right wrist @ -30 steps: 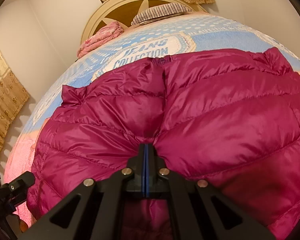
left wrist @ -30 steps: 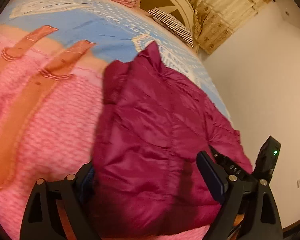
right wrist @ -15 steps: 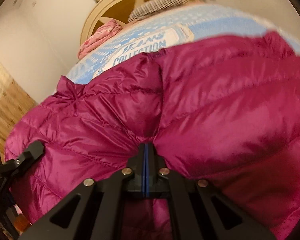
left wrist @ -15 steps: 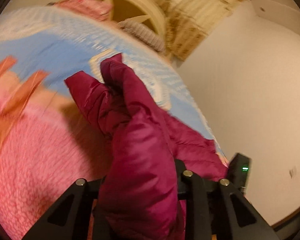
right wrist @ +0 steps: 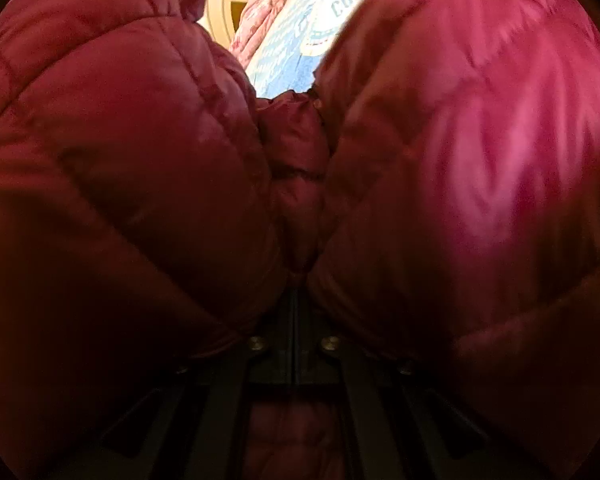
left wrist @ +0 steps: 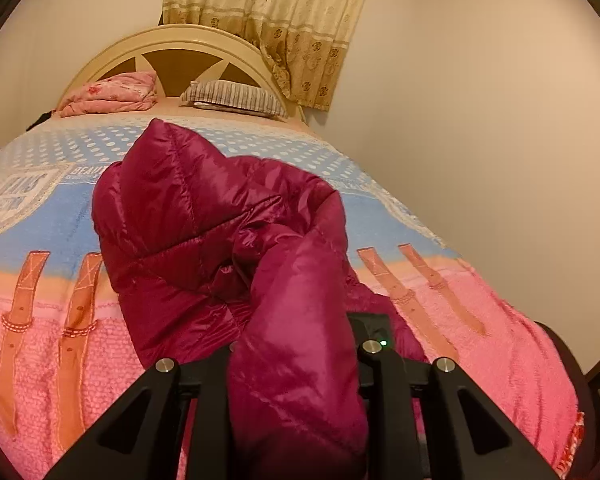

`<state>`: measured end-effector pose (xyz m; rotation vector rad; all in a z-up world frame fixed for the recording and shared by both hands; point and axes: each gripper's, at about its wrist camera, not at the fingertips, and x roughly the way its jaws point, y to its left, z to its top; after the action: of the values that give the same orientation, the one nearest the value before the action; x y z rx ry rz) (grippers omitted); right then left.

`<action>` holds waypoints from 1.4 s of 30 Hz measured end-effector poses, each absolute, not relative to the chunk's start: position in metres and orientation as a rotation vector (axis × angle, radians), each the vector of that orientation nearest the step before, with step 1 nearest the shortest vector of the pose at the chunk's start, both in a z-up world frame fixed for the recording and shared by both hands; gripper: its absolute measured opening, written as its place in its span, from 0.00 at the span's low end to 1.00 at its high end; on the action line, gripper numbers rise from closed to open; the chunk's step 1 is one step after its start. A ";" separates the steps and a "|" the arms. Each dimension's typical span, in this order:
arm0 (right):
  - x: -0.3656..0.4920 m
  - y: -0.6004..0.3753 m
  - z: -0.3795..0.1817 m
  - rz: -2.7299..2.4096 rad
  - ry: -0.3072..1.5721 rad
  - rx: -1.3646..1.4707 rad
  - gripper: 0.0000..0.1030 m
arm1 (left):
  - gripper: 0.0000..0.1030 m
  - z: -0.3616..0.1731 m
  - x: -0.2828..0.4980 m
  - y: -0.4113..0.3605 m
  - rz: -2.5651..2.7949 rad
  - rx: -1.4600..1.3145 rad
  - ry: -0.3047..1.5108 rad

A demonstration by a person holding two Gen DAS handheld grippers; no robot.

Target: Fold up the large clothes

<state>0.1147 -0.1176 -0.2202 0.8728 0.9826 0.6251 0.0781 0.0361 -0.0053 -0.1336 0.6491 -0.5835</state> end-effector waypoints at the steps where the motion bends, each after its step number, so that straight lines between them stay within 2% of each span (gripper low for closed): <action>1: 0.113 -0.120 -0.217 0.632 0.982 0.851 0.02 | 0.21 -0.005 0.078 0.035 -0.586 -0.127 0.643; 2: 0.110 -0.126 -0.212 0.642 0.978 0.839 0.09 | 0.21 -0.006 0.075 0.033 -0.586 -0.116 0.638; 3: 0.104 -0.136 -0.205 0.644 0.961 0.820 0.11 | 0.21 -0.006 0.073 0.026 -0.587 -0.097 0.633; 9: 0.062 -0.235 -0.157 0.431 0.789 0.644 0.12 | 0.21 -0.022 0.060 -0.031 -0.657 0.041 0.655; 15: 0.035 -0.314 -0.155 0.237 0.733 0.630 0.12 | 0.21 -0.069 0.049 -0.091 -0.724 0.182 0.757; 19: 0.024 -0.326 -0.160 0.190 0.719 0.613 0.16 | 0.21 -0.094 0.043 -0.114 -0.737 0.253 0.748; 27: 0.053 -0.332 -0.129 0.301 0.624 0.559 0.16 | 0.21 -0.110 0.053 -0.113 -0.747 0.198 0.765; 31: 0.085 -0.313 -0.143 0.361 0.696 0.486 0.16 | 0.23 -0.104 0.056 -0.118 -0.751 0.166 0.782; 33: 0.105 -0.308 -0.161 0.323 0.767 0.464 0.12 | 0.24 -0.100 0.059 -0.118 -0.755 0.157 0.799; 34: 0.110 -0.306 -0.168 0.296 0.800 0.453 0.10 | 0.26 -0.098 0.056 -0.117 -0.758 0.159 0.810; 35: 0.114 -0.305 -0.177 0.289 0.826 0.453 0.04 | 0.26 -0.095 0.055 -0.116 -0.760 0.166 0.824; 40: 0.117 -0.306 -0.197 0.291 0.843 0.464 0.00 | 0.37 -0.070 0.034 -0.097 -0.823 0.198 0.807; 41: 0.116 -0.307 -0.199 0.295 0.841 0.464 0.00 | 0.42 -0.063 0.027 -0.089 -0.835 0.199 0.794; 42: 0.116 -0.307 -0.202 0.298 0.839 0.472 0.00 | 0.53 -0.055 0.021 -0.078 -0.844 0.189 0.771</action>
<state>0.1160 -0.3075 -0.2015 0.4720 0.8385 0.2985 0.0207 -0.0779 -0.0547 0.1893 0.7711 -0.8443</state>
